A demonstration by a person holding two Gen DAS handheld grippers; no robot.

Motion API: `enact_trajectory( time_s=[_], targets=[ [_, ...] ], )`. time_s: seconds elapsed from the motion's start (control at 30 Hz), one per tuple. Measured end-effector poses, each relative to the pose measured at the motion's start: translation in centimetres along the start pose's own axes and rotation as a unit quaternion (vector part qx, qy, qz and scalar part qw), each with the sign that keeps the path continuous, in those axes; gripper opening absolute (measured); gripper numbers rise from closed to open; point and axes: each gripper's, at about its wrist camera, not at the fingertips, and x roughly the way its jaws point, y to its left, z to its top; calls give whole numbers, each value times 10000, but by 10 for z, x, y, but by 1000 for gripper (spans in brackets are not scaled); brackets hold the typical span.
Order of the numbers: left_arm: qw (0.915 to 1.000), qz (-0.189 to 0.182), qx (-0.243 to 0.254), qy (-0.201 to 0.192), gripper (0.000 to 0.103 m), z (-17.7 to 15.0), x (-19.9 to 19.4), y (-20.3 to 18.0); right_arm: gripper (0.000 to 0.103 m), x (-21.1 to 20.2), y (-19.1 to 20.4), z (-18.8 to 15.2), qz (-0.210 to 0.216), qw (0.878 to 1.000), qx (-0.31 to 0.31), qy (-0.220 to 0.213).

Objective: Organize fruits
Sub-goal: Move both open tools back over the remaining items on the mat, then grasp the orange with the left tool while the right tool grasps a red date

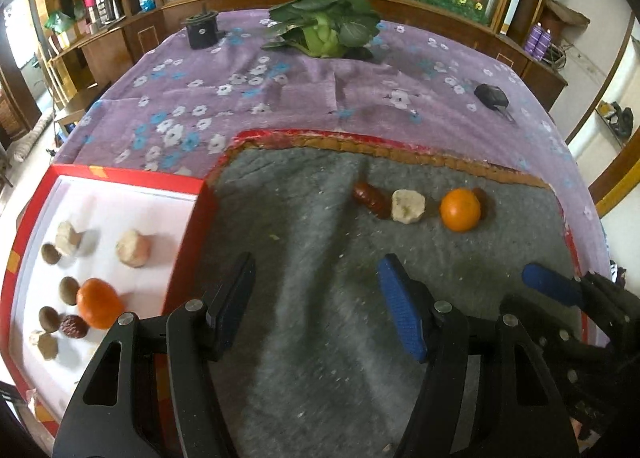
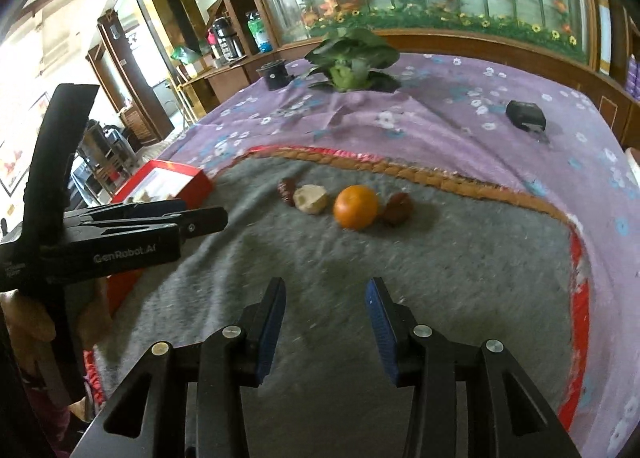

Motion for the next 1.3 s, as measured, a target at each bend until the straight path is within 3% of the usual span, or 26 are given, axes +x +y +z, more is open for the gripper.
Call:
enact_trajectory(
  time_s=[0.3, 0.4, 0.57, 0.73, 0.97, 1.07, 1.3],
  targets=[
    [9998, -144, 168, 6, 64, 9, 8, -14, 41, 20, -33, 25, -234, 9997, 114, -23],
    [9996, -194, 190, 2, 64, 9, 9, -18, 41, 28, -46, 34, -543, 9982, 256, 68],
    [9992, -264, 299, 26, 64, 7, 10, -24, 41, 43, -47, 45, -418, 9986, 242, 201],
    [9986, -318, 421, 62, 64, 5, 10, -33, 30, 56, -41, 58, -596, 9976, 86, 338],
    [9986, -303, 426, 81, 64, 5, 12, -34, 28, 54, -38, 46, -424, 9971, -143, 612],
    [9988, -293, 391, 101, 64, 5, 13, -34, 20, 57, -37, 46, -386, 9980, -175, 466],
    [9977, -485, 474, 1, 64, 10, 10, -43, 19, 26, -45, 36, -471, 9983, -171, 292]
  ],
)
